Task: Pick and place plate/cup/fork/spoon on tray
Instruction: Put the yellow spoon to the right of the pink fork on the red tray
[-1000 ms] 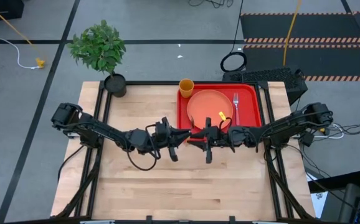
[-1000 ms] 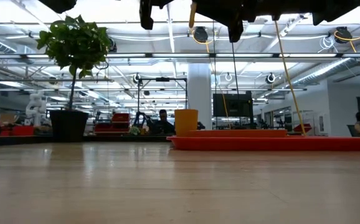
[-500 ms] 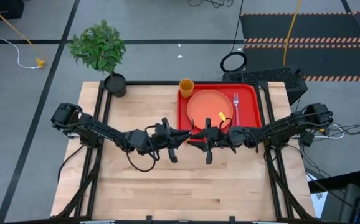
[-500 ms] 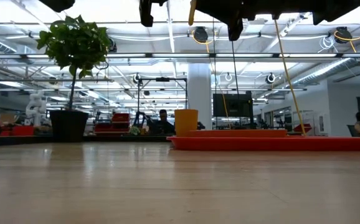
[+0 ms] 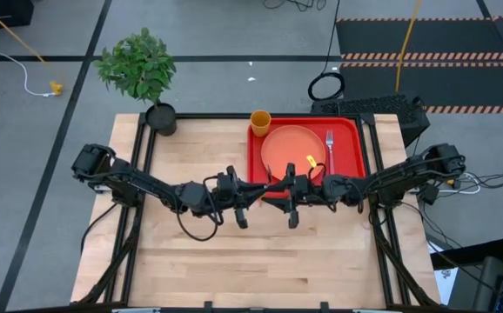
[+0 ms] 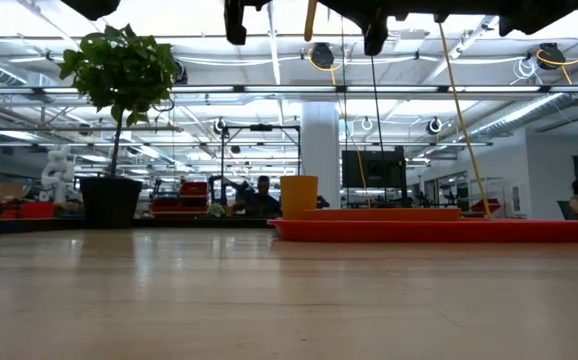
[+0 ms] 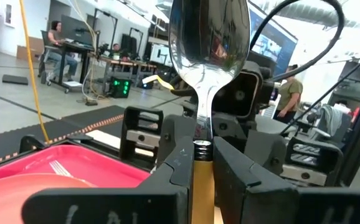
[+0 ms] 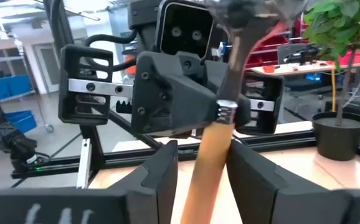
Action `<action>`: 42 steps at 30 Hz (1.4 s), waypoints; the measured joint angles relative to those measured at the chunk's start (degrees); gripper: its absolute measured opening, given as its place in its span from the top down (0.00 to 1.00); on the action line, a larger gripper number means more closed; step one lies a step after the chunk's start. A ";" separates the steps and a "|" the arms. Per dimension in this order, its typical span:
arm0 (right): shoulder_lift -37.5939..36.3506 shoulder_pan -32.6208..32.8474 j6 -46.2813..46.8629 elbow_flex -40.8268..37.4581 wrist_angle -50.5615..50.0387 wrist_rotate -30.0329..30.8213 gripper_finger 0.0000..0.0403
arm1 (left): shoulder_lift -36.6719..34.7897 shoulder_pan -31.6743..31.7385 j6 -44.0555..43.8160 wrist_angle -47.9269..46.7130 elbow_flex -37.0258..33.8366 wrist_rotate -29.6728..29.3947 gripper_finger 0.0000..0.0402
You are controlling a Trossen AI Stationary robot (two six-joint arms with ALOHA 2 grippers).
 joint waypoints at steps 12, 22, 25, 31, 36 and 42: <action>-0.01 -0.07 0.90 0.00 0.38 -1.47 0.81 | 0.00 -0.02 0.72 2.98 0.00 0.67 0.91; 0.00 -0.11 0.96 0.00 0.29 -1.56 0.88 | -0.02 0.02 1.29 2.98 0.00 0.47 0.91; 0.00 -0.11 0.91 0.00 -0.03 -1.56 0.88 | -0.02 0.02 1.34 2.68 0.00 0.84 0.88; 0.02 -0.11 0.68 0.00 -1.38 -1.60 0.87 | -0.02 -0.77 5.11 1.79 0.00 0.90 0.71; 0.02 -0.09 0.73 0.00 -1.57 -1.95 0.87 | -0.02 -0.83 5.40 0.90 0.02 0.98 0.58; -2.38 -0.11 0.85 0.00 -7.52 -3.22 0.87 | -2.35 -1.06 5.84 -4.42 0.02 1.03 0.51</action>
